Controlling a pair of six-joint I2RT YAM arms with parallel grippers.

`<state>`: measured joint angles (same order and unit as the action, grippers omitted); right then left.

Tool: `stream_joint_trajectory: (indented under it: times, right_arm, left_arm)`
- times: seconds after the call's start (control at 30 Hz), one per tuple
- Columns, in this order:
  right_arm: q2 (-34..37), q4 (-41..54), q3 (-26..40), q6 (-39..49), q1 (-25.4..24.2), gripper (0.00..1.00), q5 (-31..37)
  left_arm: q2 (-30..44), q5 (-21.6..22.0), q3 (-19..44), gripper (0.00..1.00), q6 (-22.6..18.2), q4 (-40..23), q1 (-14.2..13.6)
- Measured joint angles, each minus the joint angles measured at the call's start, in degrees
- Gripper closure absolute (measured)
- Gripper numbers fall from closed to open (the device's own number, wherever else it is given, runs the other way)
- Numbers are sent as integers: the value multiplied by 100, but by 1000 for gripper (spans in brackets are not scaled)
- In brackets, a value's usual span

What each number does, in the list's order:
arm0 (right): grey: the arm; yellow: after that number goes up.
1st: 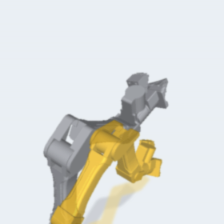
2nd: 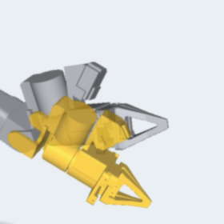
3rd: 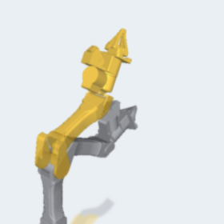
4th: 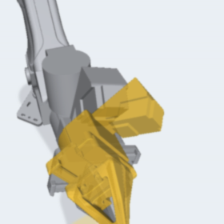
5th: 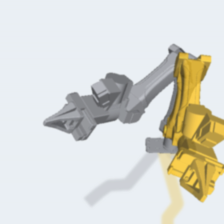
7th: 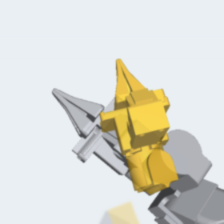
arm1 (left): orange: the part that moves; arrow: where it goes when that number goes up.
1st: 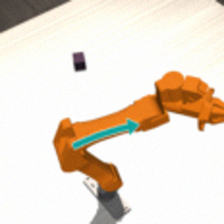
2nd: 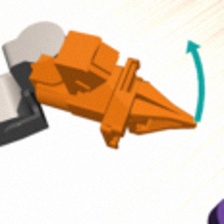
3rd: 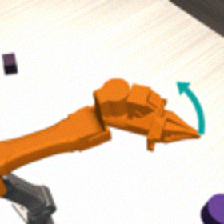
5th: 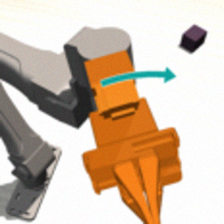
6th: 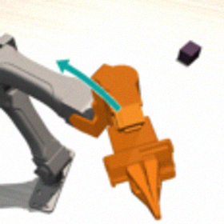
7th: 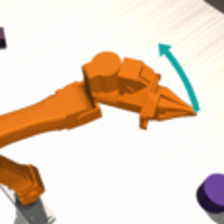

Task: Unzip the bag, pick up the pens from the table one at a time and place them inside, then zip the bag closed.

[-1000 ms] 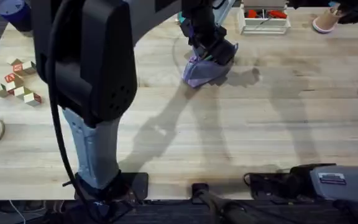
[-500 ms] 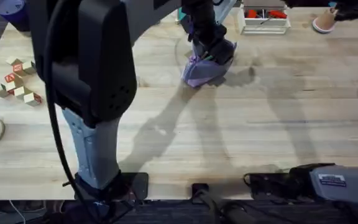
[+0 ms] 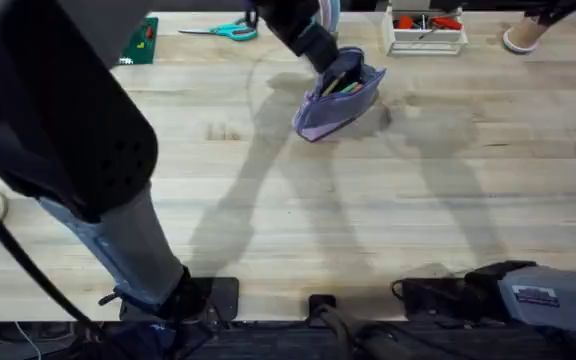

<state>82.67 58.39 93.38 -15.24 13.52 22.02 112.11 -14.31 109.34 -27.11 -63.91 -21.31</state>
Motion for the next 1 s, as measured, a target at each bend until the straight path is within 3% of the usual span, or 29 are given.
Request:
stream_joint_trajectory:
  times: [0.33,0.53,0.8,1.0]
  right_arm:
    - [0,0,0,76,67,6,2]
    - [0,-4,0,76,160,6,2]
    - [0,-93,0,76,197,6,-9]
    - [0,-118,0,83,253,5,-272]
  left_arm:
    - [-99,-1010,-217,6,-1391,-316,783]
    - [-236,-1595,-548,6,-1956,-364,1349]
    - [-518,-1915,-1272,6,-2679,-360,1913]
    - [-732,-2329,-1997,6,-3501,-340,2355]
